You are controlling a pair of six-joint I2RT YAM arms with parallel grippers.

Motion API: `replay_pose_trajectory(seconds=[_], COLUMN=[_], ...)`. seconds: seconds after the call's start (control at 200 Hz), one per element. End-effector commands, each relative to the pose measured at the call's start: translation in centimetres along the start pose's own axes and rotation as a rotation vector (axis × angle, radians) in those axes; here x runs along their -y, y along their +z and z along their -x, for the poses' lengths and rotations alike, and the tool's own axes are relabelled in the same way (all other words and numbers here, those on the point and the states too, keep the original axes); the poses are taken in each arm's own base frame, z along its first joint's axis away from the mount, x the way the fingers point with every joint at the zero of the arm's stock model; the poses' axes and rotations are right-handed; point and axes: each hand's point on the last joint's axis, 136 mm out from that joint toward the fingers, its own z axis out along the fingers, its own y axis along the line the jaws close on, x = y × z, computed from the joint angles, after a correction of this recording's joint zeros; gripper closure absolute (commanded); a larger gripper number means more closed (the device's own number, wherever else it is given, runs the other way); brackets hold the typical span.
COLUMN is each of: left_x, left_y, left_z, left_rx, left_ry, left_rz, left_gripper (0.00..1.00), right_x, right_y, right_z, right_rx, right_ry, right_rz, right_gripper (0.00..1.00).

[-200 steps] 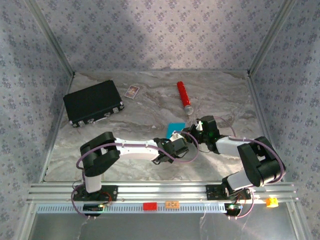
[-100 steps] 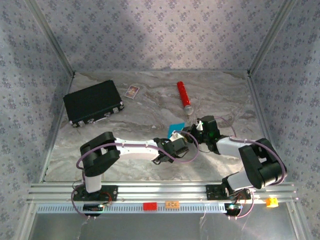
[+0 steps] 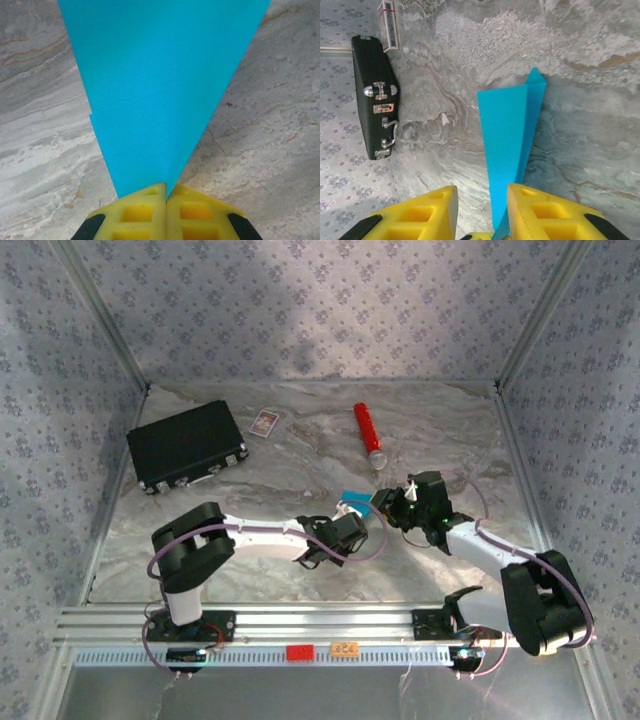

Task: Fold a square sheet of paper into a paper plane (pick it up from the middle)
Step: Fold the wing for the fifth time at the center of the table.

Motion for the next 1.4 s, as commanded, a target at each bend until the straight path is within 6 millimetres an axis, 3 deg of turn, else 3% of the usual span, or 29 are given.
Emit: replay_pose_trajectory(seconds=[0.0,0.395,0.805,1.069,1.394], left_x=[0.9,0.9,1.0,1.2,1.3], left_y=[-0.5,0.0,0.6,0.9,0.8], left_z=[0.6,0.3,0.1,0.4,0.7], left_rx=[0.014,-0.012,-0.058,-0.084,-0.094], left_ry=[-0.046,-0.141,-0.251,-0.340,-0.435], left_rz=[-0.081,-0.215,-0.381,-0.524,-0.677], left_gripper=[1.00,1.00,1.00,1.00,1.00], right_x=[2.0,2.1,1.4,0.5,-0.7], right_y=[-0.4,-0.3,0.1,0.9,1.9], right_z=[-0.3,-0.3,-0.5,-1.3,-2.8], right_rx=[0.008,0.009,-0.001,-0.037,-0.074], right_ry=[0.002,0.000,-0.041,-0.114,-0.238], right_rz=[-0.068,-0.059,-0.030,0.009,0.053], right_gripper=[0.66,0.66,0.72,0.82,0.83])
